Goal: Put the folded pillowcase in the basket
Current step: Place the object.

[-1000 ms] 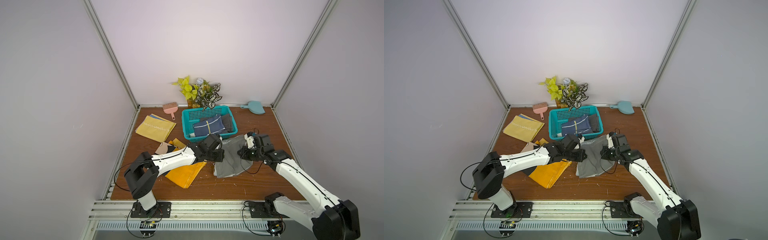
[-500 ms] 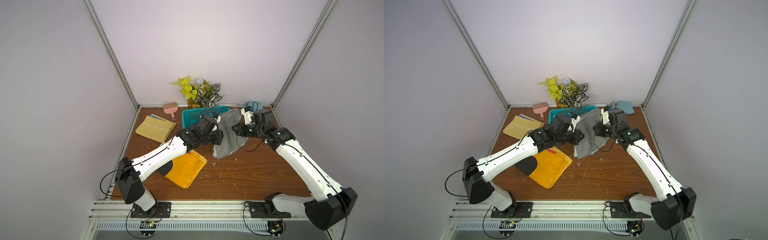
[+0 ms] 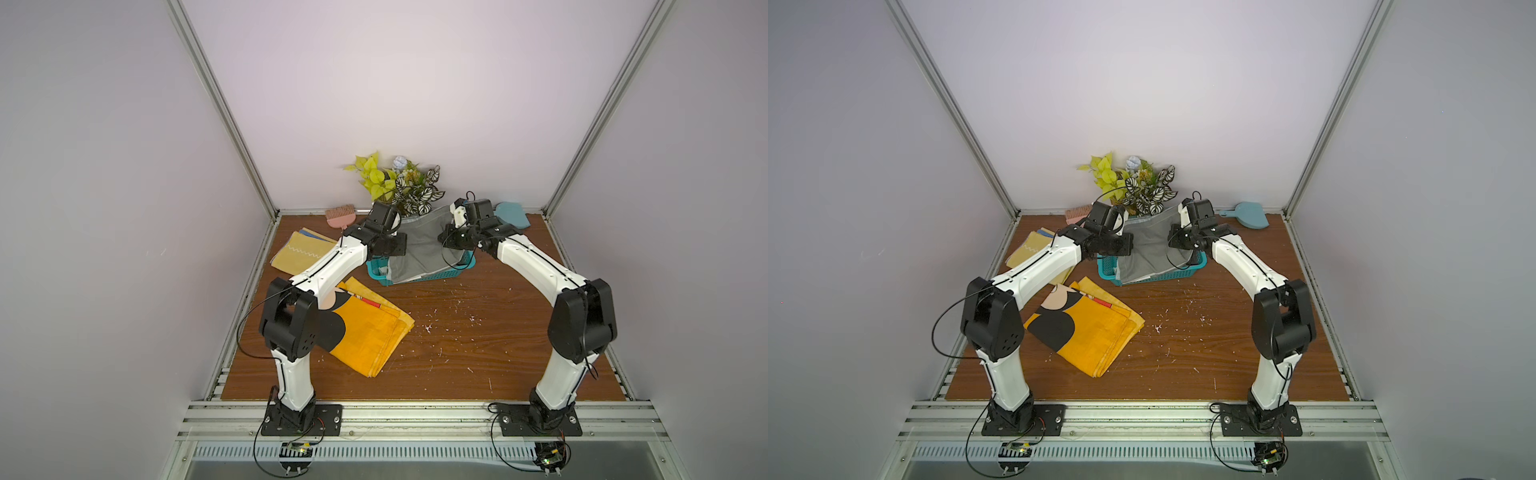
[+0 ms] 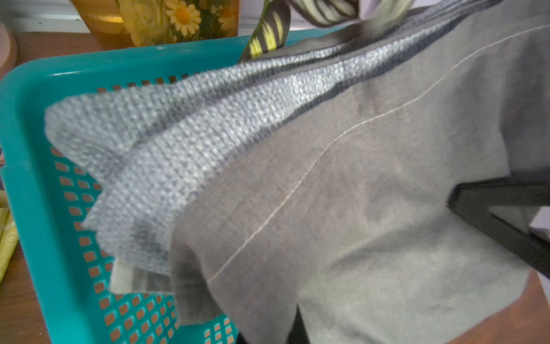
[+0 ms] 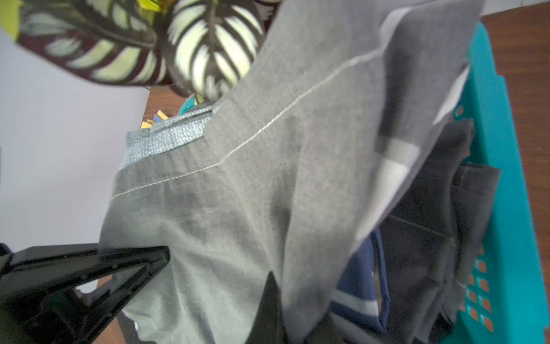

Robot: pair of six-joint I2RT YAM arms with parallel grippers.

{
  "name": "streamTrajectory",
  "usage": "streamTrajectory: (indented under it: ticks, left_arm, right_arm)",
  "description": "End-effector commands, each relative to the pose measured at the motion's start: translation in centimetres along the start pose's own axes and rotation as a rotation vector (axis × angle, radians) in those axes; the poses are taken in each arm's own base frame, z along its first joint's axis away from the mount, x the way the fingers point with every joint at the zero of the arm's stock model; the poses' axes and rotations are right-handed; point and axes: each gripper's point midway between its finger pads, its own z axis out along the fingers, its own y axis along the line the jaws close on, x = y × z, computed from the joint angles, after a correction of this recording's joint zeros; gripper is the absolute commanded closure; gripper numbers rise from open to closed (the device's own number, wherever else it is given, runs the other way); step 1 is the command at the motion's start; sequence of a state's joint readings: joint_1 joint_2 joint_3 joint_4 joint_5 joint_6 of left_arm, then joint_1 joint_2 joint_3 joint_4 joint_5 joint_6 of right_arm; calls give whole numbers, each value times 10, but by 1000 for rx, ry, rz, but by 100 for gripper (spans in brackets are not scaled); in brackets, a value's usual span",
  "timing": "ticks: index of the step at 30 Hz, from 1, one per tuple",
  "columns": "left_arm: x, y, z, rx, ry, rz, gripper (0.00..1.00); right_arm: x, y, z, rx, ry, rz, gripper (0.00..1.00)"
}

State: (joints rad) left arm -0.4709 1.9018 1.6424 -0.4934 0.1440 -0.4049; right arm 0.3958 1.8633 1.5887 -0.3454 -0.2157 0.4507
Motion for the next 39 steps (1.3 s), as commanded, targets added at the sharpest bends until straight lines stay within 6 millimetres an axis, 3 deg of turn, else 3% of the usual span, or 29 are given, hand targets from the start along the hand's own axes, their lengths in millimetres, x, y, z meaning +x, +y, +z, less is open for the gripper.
streamTrajectory:
  ticks: [1,7,11,12,14,16,18,20,24,27,29,31,39]
  left_arm:
    - [-20,15,1,-13,-42,25,99]
    - [-21,38,21,-46,-27,7,99]
    - [-17,47,32,-66,-11,7,99]
    - [-15,49,35,-71,-5,9,92]
    - [-13,50,38,-71,2,9,55]
    - [-12,50,36,-70,1,-3,35]
    - [-11,51,29,-77,-7,-17,20]
    - [-13,51,19,-90,-25,-21,18]
    - [-15,52,-8,-113,-66,-26,17]
    - [-12,52,-30,-120,-90,-36,17]
    - [-4,53,-42,-126,-88,-42,17]
    - [24,64,-45,-158,-35,-57,16]
    - [126,100,-61,-253,105,-121,13]
  right_arm:
    - [-37,17,-3,-50,-90,-40,96]
    - [-26,0,24,-7,-44,-21,94]
    - [-10,-13,33,17,-25,-5,86]
    - [-6,-17,34,20,-22,3,80]
    - [-3,-19,34,20,-23,6,56]
    - [-3,-21,30,28,-33,4,41]
    - [-9,-18,19,29,-65,-5,29]
    - [-16,-13,4,28,-100,-15,19]
    - [-26,0,-39,12,-180,-43,9]
    - [-20,14,-71,-23,-213,-71,3]
    - [-1,23,-88,-39,-201,-94,1]
    - [32,33,-98,-83,-174,-107,1]
    - [210,50,-94,-202,117,-27,2]
